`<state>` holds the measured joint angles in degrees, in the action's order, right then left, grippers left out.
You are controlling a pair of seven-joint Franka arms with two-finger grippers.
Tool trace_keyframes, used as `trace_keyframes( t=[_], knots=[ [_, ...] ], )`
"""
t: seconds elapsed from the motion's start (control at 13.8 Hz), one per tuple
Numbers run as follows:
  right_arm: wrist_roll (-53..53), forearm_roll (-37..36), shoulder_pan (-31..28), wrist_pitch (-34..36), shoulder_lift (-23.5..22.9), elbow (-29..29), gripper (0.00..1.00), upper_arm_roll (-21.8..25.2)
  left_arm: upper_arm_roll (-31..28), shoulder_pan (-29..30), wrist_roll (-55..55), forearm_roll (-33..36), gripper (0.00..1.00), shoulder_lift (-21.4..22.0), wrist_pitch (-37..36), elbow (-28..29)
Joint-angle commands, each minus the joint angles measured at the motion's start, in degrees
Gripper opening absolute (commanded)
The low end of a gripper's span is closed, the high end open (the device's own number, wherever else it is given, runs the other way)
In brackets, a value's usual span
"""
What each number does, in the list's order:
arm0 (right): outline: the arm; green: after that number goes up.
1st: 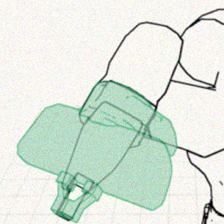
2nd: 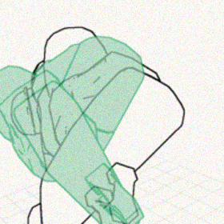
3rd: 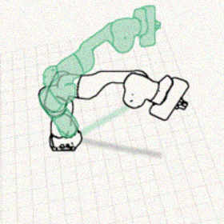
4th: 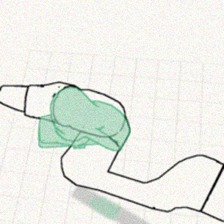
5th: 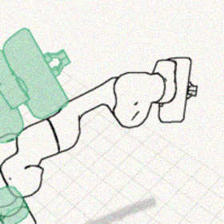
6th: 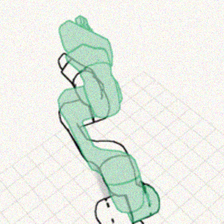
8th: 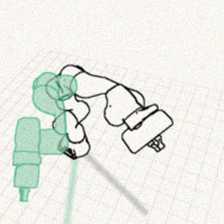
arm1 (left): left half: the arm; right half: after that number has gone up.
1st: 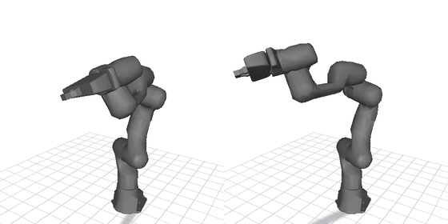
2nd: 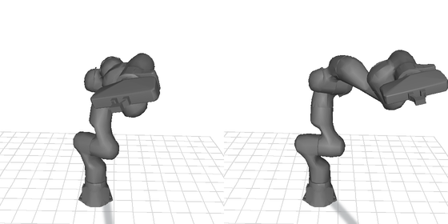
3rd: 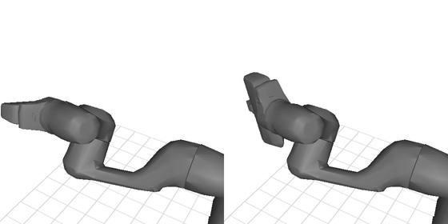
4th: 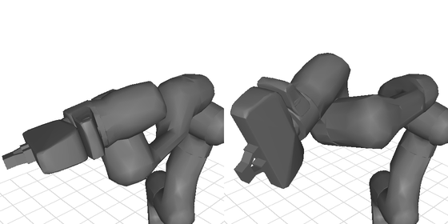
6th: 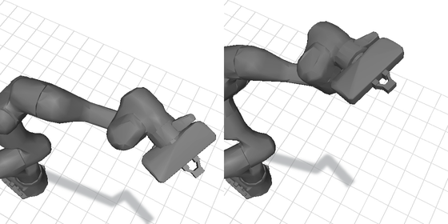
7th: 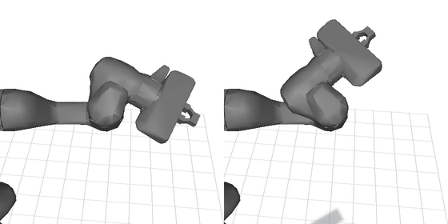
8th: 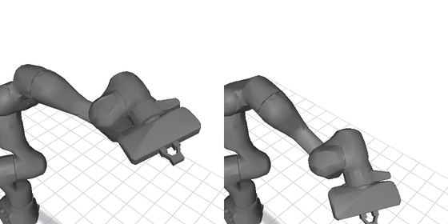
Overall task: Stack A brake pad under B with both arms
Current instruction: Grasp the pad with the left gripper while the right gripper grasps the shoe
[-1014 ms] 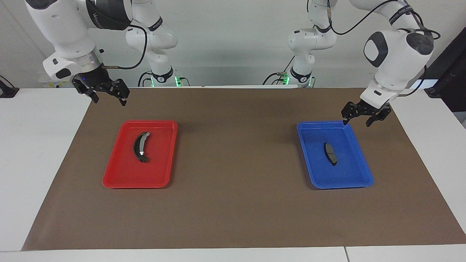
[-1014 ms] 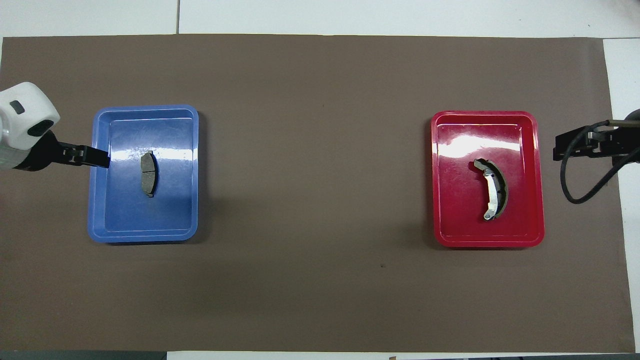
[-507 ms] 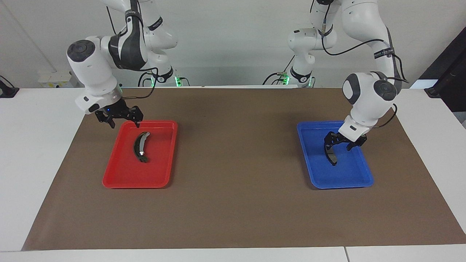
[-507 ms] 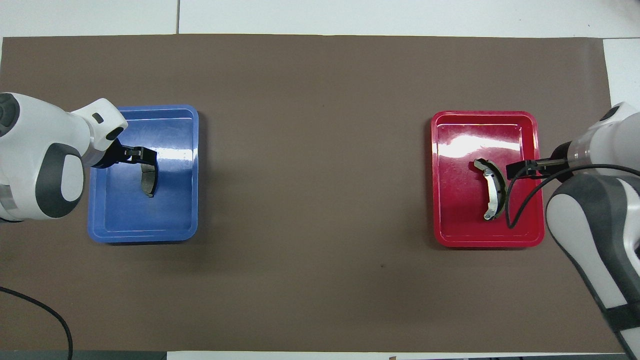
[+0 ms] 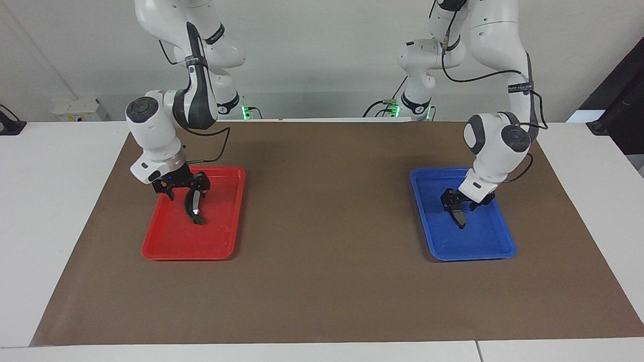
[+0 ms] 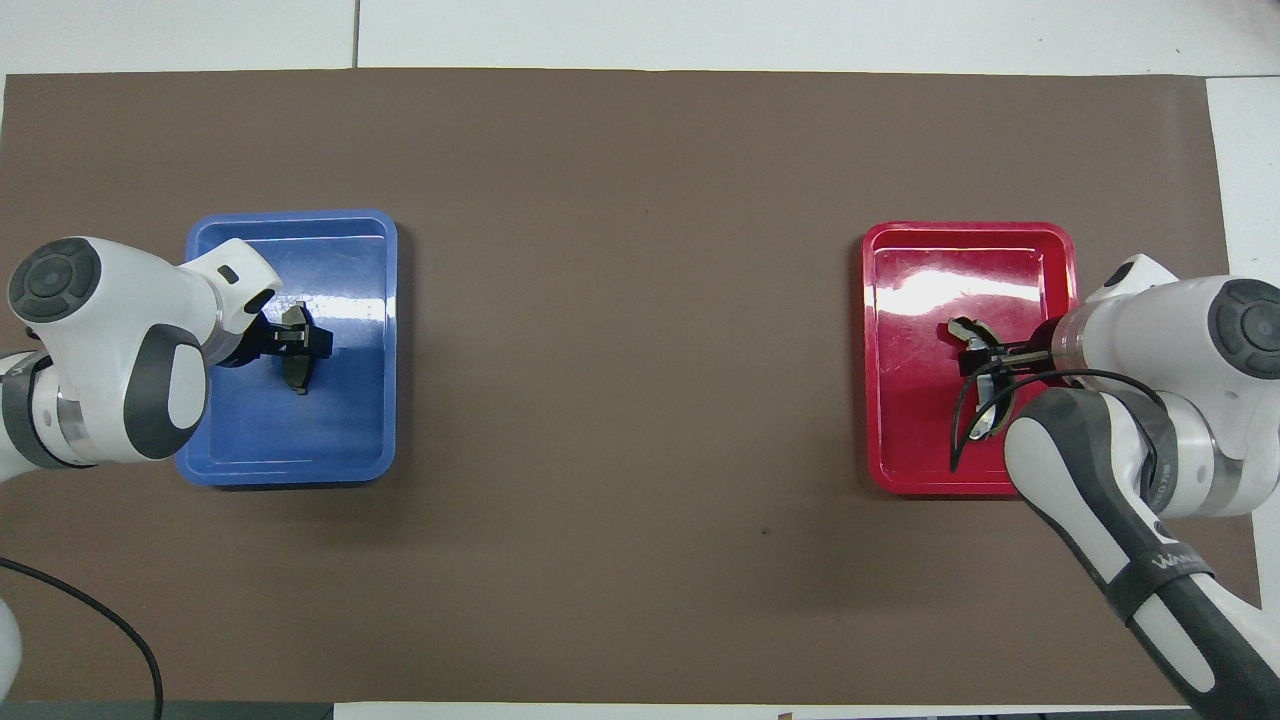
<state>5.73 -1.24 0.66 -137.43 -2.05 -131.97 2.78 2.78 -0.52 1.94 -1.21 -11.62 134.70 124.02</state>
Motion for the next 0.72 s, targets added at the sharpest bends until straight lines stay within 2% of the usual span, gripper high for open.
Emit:
trace_keyframes(
  t=[0.0, 0.07, 0.14, 0.22, 0.29, 0.43, 0.65],
  knots=[
    [3.1, 1.2, -1.4, -2.3, -1.6, -0.8, 1.00, -0.4, -0.1, -0.3, -2.2, 0.6, 0.82, 0.0, 3.1, 2.1],
    [3.3, 1.2, -1.5, -2.7, -2.5, -0.8, 1.00, -0.4, -0.1, -0.4, -1.9, 0.6, 0.59, 0.0, 2.9, 2.1],
    [3.4, 1.2, -1.6, -4.3, -3.7, -0.9, 1.00, -0.4, -0.1, -0.4, -1.6, 0.6, 0.26, 0.1, 2.2, 2.1],
    [3.3, 1.2, -1.5, -5.1, -4.5, -0.9, 1.00, -0.4, -0.1, -0.5, -1.5, 0.6, 0.08, 0.1, 1.8, 1.9],
    [3.3, 1.2, -1.4, -4.8, -4.5, -0.9, 1.00, -0.4, -0.1, -0.5, -1.6, 0.6, 0.01, 0.3, 0.7, 1.2],
    [3.8, 1.2, -1.4, -4.7, -4.5, -0.9, 0.99, -0.4, -0.1, -0.7, -1.5, 0.6, 0.01, 1.1, -2.5, -1.1],
    [4.0, 1.2, -1.4, -4.3, -4.4, -1.4, 0.94, -0.4, 0.1, -1.1, -1.0, 0.7, 0.01, 2.0, -11.2, -8.5]
  ],
)
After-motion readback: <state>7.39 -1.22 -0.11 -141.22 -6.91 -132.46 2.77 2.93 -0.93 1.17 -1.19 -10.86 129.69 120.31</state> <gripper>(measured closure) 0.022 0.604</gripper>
